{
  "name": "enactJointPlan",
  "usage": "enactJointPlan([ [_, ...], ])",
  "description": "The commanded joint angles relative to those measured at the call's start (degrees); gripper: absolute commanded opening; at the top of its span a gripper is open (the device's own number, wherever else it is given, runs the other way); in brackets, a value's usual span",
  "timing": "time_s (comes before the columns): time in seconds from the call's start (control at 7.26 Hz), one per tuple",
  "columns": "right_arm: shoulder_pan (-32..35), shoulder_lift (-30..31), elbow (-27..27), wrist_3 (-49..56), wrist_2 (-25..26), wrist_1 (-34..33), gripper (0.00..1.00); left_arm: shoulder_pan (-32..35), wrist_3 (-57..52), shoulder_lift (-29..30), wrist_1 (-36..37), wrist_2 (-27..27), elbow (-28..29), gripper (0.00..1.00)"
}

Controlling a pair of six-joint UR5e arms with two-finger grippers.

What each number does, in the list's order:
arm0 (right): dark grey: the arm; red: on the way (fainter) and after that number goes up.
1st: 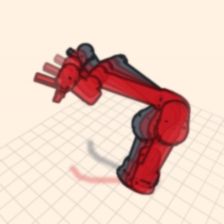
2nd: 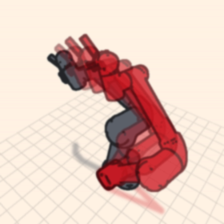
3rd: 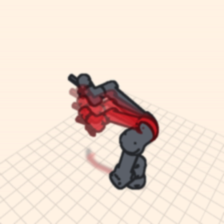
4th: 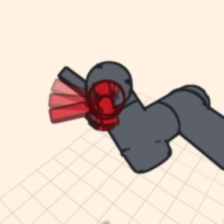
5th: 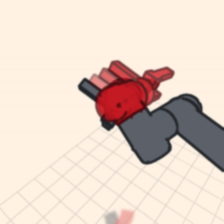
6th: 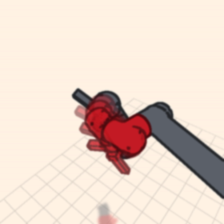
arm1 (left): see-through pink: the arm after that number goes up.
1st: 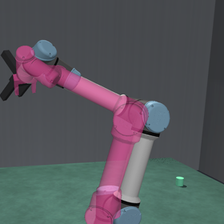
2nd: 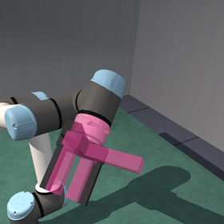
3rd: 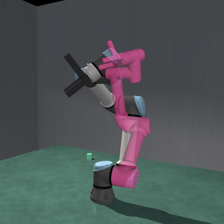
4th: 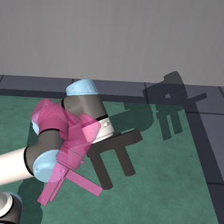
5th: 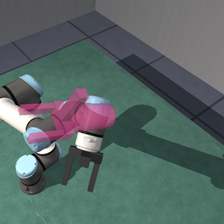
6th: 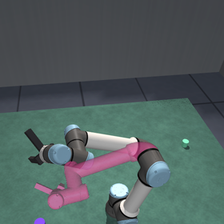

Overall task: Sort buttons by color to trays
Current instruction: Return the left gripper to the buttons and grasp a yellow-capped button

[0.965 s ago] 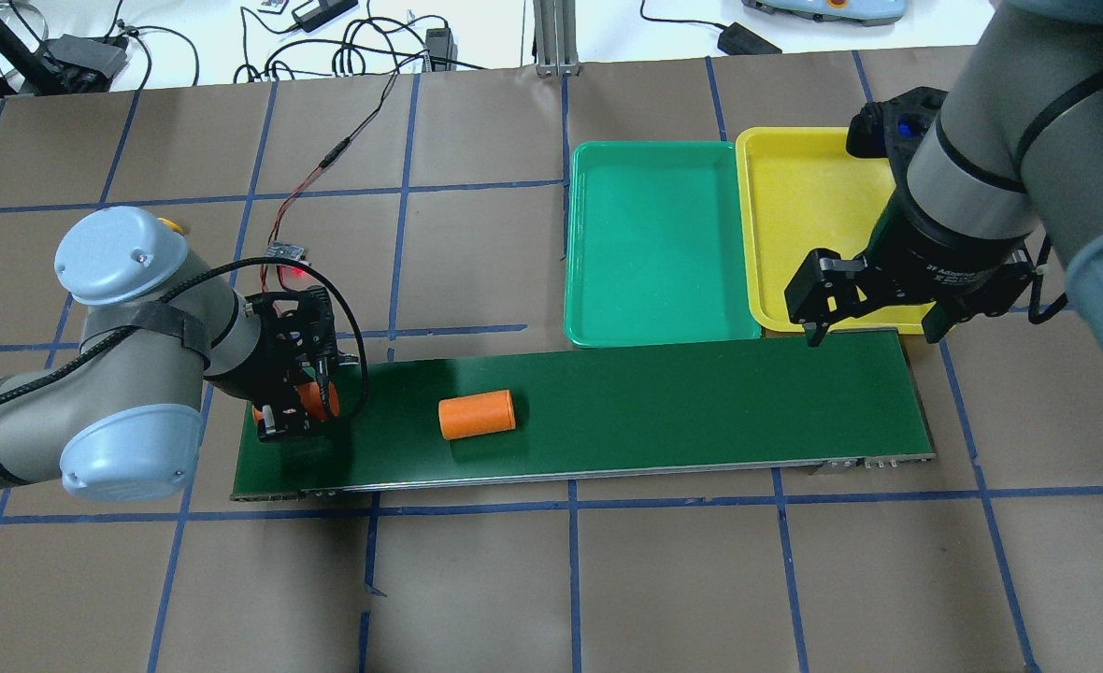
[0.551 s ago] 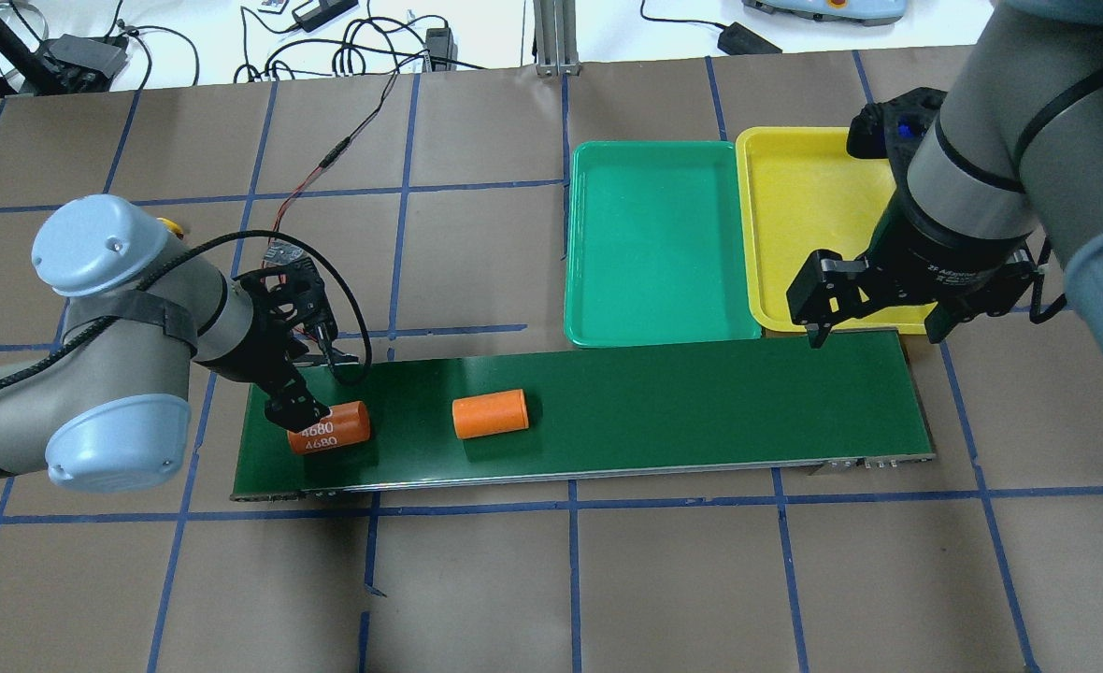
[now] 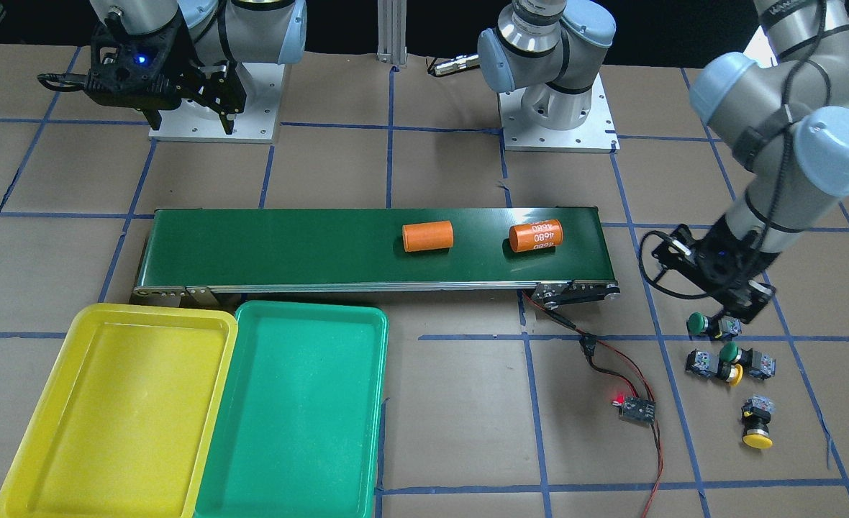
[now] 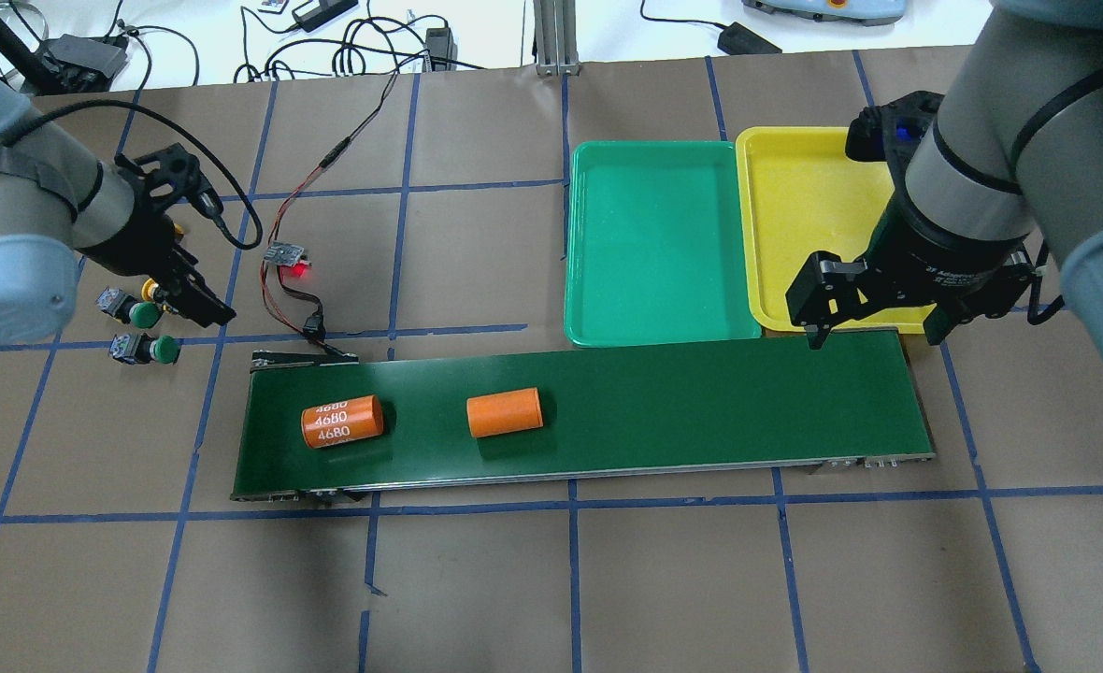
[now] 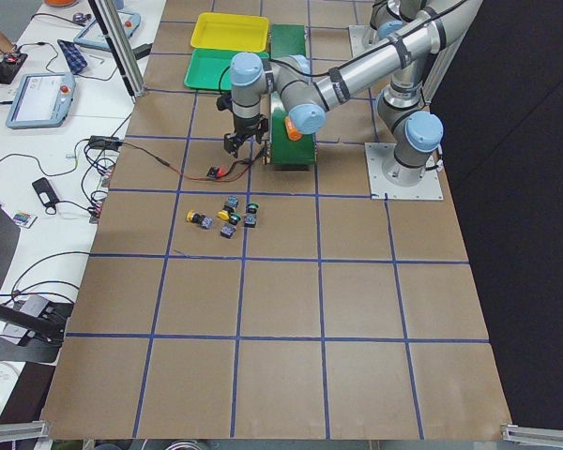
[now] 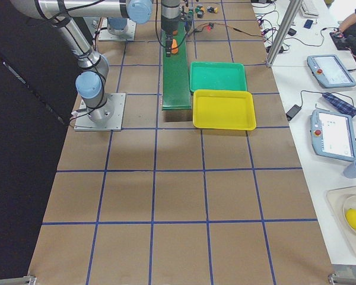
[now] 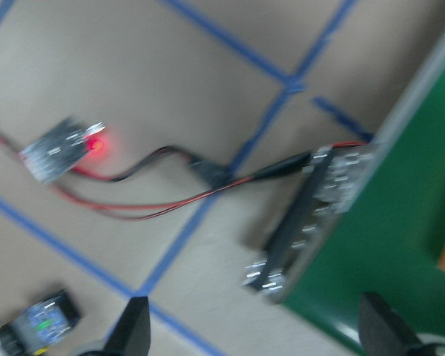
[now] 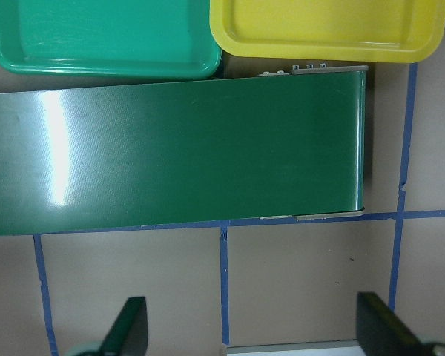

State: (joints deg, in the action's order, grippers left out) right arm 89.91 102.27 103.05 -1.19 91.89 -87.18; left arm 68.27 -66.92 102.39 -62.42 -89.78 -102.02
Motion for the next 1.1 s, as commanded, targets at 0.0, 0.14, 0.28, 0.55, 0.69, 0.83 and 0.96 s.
enactJointPlan([
  [0.0, 0.0, -0.1, 0.0, 0.1, 0.1, 0.0, 1.00, -5.7, 13.2, 11.1, 0.4, -3.1, 9.9, 1.00],
  [0.14, 0.0, -0.1, 0.1, 0.1, 0.1, 0.0, 1.00, -7.4, 14.8, 15.3, 3.9, -3.0, 12.1, 1.00],
  [0.28, 0.0, -0.1, 0.1, 0.1, 0.1, 0.1, 1.00, -7.8, 15.3, 19.0, 6.5, -2.9, 14.0, 1.00],
  [0.55, 0.0, -0.1, 0.1, 0.1, 0.1, 0.2, 1.00, -7.7, 28.2, 23.2, 7.4, -2.3, 16.5, 1.00],
  [0.69, 0.0, -0.1, 0.6, 0.0, 0.0, 0.0, 1.00, -7.7, 30.2, 24.7, 7.5, -0.3, 18.1, 1.00],
  [0.83, 0.0, -0.1, 1.1, 0.1, 0.0, 0.0, 1.00, -7.5, 30.1, 26.3, 7.1, 0.5, 20.4, 1.00],
  [0.96, 0.0, 0.0, 1.2, 0.0, 0.0, 0.0, 1.00, -7.5, 30.2, 27.9, 6.8, 1.7, 21.2, 1.00],
])
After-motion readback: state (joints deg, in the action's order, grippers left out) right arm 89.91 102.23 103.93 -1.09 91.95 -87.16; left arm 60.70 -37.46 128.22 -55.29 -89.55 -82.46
